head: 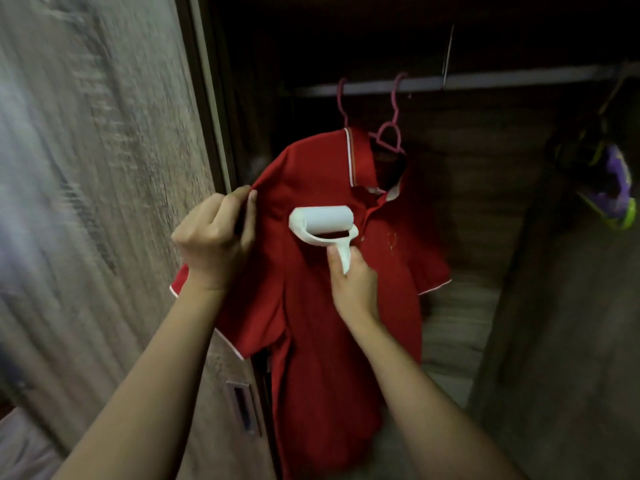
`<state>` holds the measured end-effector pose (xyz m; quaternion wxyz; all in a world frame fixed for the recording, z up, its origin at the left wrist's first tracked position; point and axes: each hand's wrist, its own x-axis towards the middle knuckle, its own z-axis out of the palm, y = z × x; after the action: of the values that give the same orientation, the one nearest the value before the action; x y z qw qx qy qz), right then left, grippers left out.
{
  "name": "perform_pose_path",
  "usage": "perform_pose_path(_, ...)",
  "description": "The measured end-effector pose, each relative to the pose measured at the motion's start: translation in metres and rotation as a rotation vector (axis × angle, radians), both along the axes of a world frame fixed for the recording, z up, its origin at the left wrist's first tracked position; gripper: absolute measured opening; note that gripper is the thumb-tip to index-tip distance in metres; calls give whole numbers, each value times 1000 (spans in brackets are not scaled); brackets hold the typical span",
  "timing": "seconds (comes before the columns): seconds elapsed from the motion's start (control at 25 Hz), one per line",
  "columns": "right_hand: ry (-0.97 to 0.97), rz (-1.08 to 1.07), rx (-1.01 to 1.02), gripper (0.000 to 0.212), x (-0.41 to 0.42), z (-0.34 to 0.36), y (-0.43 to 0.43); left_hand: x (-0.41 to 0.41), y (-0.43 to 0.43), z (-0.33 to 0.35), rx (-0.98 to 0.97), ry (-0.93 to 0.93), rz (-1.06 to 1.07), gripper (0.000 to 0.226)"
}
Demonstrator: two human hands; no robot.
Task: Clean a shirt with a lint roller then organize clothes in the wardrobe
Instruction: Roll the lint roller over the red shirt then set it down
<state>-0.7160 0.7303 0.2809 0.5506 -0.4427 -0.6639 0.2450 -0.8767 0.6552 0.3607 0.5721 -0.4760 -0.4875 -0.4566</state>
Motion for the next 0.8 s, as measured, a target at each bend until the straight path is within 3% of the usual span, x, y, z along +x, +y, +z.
perform_pose_path(0.12,-81,41,-140,33,-2,-68,-4,0,2,0,-1,-3,-18,16)
perform_pose_path(0.2,-139,189,-367,67,5,-132,-48,0,2,0,-2,9,-18,15)
perform_pose_path(0.24,-165,222,-404,92,7,-151,-61,-1,2,0,-4,13,-23,15)
perform_pose_path(0.28,-149,214,-394,103,7,-157,-58,0,2,0,-5,15,-30,15)
perform_pose_path(0.32,-153,198,-374,93,6,-147,-53,0,2,0,-10,15,-36,15)
perform_pose_path(0.4,-125,143,-331,47,-11,-90,-19,0,2,1,-12,6,-40,16)
perform_pose_path(0.44,-97,141,-270,37,-18,-58,-1,0,2,1,-7,-3,-41,16)
perform_pose_path(0.56,51,78,-139,35,-22,-10,41,0,3,-1,-9,-3,-44,16)
perform_pose_path(0.72,-133,141,-429,35,-20,-145,-14,-1,1,0,-24,-6,-45,17)
perform_pose_path(0.8,-291,178,-466,52,-6,-202,-58,1,1,0,-26,-8,-33,17)
